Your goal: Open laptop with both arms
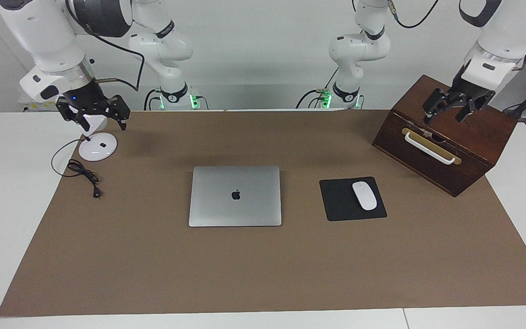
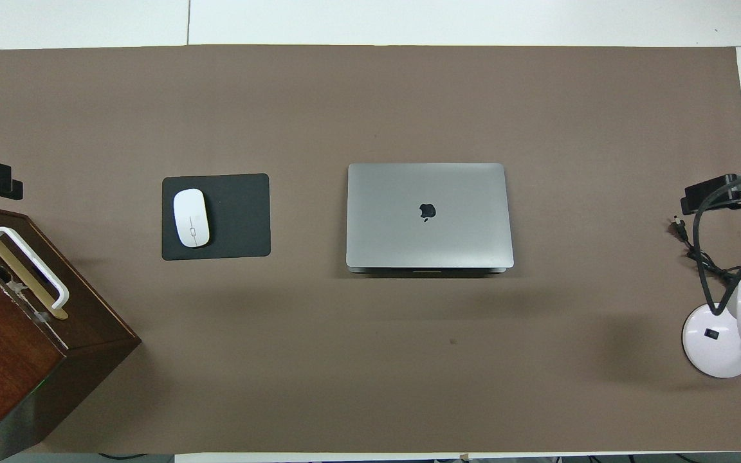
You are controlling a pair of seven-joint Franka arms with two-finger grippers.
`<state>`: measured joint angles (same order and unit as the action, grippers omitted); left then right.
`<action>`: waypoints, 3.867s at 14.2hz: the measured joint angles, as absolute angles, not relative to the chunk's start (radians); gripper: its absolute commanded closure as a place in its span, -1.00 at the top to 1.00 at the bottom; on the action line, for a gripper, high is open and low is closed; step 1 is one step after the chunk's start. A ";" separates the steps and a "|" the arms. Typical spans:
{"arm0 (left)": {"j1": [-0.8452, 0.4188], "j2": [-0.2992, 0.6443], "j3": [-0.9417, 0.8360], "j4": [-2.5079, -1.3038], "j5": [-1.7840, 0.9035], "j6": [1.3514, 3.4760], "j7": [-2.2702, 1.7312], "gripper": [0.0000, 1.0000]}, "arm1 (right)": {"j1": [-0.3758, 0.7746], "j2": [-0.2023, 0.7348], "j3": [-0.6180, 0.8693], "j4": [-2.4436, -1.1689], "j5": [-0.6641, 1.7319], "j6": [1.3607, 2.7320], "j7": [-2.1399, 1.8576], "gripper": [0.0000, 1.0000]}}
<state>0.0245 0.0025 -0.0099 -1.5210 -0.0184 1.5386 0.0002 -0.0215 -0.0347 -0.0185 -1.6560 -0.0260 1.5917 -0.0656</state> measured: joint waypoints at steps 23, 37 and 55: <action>0.025 0.003 -0.010 -1.521 -0.018 1.539 0.000 1.00 | -0.062 -0.034 -0.020 -1.659 -0.026 1.619 -0.149 1.00; 0.021 0.002 -0.020 -1.523 -0.018 1.541 0.000 1.00 | -0.073 0.143 -0.020 -1.673 0.067 2.039 -0.107 0.90; 0.023 -0.023 -0.026 -1.630 -0.019 1.717 0.012 -1.00 | 0.075 0.095 -0.010 -2.211 1.176 2.621 -0.363 0.91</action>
<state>0.0226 -0.0231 -0.0260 -1.6303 -0.0193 1.7175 0.0120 0.0752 0.0952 -0.0098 -2.2111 1.1765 2.6208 -0.3634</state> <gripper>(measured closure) 0.991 0.000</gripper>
